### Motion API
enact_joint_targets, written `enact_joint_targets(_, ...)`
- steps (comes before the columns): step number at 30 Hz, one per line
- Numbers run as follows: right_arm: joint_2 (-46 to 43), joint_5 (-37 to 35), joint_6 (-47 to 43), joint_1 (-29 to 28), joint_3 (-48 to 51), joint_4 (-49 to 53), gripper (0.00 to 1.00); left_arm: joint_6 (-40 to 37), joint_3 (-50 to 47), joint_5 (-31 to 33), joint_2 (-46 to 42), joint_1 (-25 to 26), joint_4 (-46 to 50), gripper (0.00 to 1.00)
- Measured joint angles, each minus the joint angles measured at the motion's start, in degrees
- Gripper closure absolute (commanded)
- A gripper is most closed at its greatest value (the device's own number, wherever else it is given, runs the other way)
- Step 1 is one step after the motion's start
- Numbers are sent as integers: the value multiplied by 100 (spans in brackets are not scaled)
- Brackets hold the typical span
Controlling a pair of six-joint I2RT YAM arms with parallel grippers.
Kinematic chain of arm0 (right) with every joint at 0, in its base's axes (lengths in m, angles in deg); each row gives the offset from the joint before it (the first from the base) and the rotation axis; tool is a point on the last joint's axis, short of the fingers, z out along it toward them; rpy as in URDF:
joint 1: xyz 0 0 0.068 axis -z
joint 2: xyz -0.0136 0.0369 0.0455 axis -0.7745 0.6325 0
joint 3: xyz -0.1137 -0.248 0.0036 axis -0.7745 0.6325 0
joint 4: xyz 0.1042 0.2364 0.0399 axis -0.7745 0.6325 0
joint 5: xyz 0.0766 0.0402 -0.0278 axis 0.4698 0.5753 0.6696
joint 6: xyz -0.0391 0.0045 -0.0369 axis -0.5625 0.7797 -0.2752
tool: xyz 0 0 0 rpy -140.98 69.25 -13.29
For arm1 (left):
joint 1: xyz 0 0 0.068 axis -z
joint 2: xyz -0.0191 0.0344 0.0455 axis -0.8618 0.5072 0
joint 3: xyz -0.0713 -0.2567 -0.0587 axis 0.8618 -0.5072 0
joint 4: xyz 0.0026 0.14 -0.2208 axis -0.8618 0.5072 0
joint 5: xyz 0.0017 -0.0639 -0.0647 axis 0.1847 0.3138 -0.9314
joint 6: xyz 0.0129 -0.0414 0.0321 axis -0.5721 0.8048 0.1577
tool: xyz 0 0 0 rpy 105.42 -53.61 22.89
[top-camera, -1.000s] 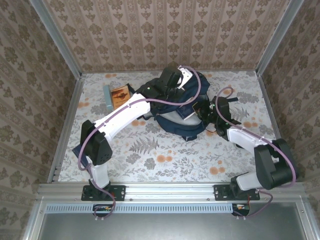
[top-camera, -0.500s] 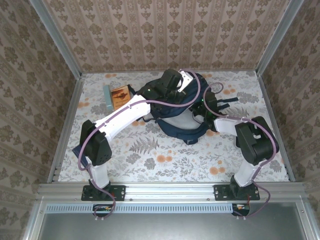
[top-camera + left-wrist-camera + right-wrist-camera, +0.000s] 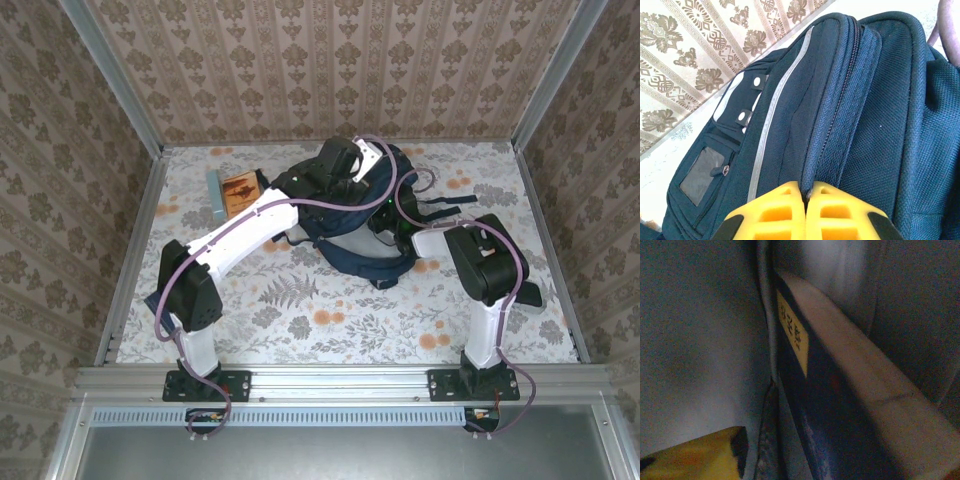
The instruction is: Pack the student bag
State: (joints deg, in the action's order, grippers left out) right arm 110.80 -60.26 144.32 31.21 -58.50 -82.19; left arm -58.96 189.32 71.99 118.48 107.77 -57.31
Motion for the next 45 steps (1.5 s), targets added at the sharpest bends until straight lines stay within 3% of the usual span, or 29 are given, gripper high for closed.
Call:
enact_joint_targets(7, -907, 66, -138, 109, 529, 592, 33, 122, 0, -203, 0, -142, 4, 100)
enact_joint_targets(16, -2218, 162, 46, 439, 1517, 1290, 48, 337, -4, -509, 0, -332, 9, 100)
enact_joint_targets(20, -2826, 72, -22, 529, 1700, 2131, 48, 466, -166, -667, 0, -393, -2, 100)
enact_joint_targets(22, -3272, -109, -120, 577, 1742, 2608, 43, 490, -295, -723, 0, -420, -9, 97)
enact_joint_targets(24, -3880, -501, -282, 619, 1805, 3187, 37, 516, -474, -787, -4, -459, -48, 91)
enact_joint_targets(29, -5473, -1786, -925, 645, 1888, 4409, 25, 732, -994, -907, -94, -599, -90, 51)
enact_joint_targets(33, -5980, -2393, -1606, 645, 1808, 4953, 17, 1029, -1458, -752, -428, -772, -138, 24)
enact_joint_targets(38, -5499, -2527, -2461, 643, 1244, 5423, 10, 1650, -2247, -33, -1137, -1158, -118, 10)
enact_joint_targets(45, -3926, -1998, -3176, 264, 140, 5480, 6, 2706, -3687, 879, -1860, -1991, 363, 3)
